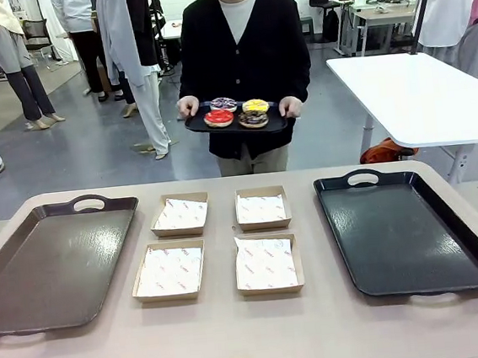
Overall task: Individually package the donuts and arrange them on the tray.
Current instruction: Pick up one Paper togo box.
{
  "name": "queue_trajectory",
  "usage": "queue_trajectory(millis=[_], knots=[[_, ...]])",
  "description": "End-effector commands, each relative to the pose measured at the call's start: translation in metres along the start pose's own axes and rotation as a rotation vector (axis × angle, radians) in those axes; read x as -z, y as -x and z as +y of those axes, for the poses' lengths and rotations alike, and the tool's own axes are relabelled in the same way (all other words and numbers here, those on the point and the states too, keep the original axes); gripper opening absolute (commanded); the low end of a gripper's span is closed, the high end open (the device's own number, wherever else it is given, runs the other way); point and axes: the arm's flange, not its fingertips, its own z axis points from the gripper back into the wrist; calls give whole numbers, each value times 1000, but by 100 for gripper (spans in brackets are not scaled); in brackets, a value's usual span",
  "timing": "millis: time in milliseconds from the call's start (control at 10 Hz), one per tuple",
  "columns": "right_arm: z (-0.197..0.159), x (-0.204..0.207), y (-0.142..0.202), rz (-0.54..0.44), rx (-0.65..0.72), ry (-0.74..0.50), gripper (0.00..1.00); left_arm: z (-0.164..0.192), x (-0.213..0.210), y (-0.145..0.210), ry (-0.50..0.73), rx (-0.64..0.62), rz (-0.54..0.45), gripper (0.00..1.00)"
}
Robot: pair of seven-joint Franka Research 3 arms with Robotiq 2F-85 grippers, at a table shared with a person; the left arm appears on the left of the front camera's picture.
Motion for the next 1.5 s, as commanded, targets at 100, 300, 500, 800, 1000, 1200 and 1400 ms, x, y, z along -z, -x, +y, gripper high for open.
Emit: queue_trajectory(millis=[100,300,500,800,1000,1200,1400], knots=[[-1,-1,0,-1,-10,-13,100,-1,-1,-1,12,-3,-6,100],[-1,-1,0,-1,-10,-13,100,-1,-1,-1,12,-3,-6,100],[-1,-1,0,-1,-10,-13,100,-1,-1,-1,12,-3,-6,100],[-1,-1,0,-1,-10,-13,100,-1,-1,-1,12,-3,-6,100],[-1,-1,0,-1,-10,-13,100,-1,-1,-1,12,-3,-6,100],[-1,-1,0,-1,-10,-13,100,-1,-1,-1,12,-3,-6,100],[-1,-1,0,-1,-10,-13,100,-1,-1,-1,12,-3,-6,100]])
